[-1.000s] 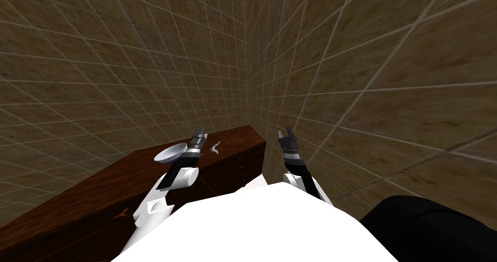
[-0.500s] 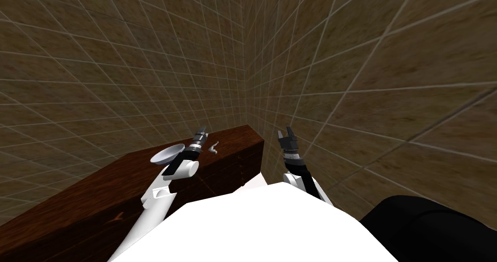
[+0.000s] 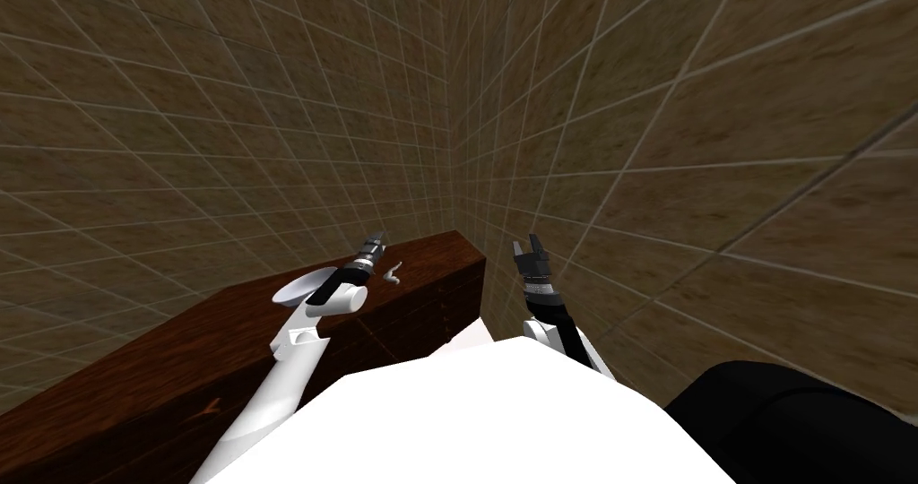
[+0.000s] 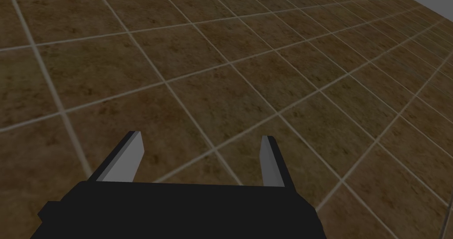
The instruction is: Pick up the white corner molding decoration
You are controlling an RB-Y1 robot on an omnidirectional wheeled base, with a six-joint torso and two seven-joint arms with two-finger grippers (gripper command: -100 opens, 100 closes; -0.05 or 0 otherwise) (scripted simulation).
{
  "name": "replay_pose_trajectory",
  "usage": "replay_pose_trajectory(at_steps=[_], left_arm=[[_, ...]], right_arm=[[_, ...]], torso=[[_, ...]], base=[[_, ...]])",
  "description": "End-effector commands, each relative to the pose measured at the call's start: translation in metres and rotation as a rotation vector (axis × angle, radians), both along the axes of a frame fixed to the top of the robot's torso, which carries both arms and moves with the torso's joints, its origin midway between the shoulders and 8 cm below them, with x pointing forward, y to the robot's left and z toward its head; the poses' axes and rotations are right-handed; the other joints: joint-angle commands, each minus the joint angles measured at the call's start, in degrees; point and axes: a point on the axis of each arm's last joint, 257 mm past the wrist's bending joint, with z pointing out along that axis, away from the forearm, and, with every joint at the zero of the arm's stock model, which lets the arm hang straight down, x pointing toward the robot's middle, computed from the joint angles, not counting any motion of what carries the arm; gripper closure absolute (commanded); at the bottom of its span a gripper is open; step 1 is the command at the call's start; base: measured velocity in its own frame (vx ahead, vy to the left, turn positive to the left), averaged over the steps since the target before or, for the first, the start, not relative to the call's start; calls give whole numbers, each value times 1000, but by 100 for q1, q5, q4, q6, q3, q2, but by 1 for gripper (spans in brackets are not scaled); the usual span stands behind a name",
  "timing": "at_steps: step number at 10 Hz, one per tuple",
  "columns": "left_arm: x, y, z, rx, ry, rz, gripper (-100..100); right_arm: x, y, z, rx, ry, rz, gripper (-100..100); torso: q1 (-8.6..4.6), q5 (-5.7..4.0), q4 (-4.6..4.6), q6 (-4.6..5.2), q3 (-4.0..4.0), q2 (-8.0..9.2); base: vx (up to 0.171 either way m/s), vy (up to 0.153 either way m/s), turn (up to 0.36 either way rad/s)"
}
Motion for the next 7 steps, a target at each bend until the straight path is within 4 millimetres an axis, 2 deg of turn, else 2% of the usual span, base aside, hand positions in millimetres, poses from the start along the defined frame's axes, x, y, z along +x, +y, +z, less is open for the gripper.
replay_pose_trajectory(at_steps=[1, 4, 6, 7], left_arm=[[10, 1, -11, 2, 50, 6, -100], [36, 11, -19, 7, 132, 13, -100], [39, 13, -31, 3, 181, 19, -100], [52, 16, -32, 3, 213, 21, -100]], right_arm=[[0, 0, 0, 0, 0, 0, 0], [0, 0, 0, 0, 0, 0, 0], [0, 0, 0, 0, 0, 0, 0], [0, 0, 0, 0, 0, 0, 0]], torso=[[0, 0, 0, 0, 0, 0], [1, 1, -1, -2, -1, -2], [1, 1, -1, -3, -1, -3], [-1, 0, -1, -3, -3, -5]], base=[[-23, 7, -44], [-20, 10, -68], [-7, 5, -18], [-9, 7, -68]])
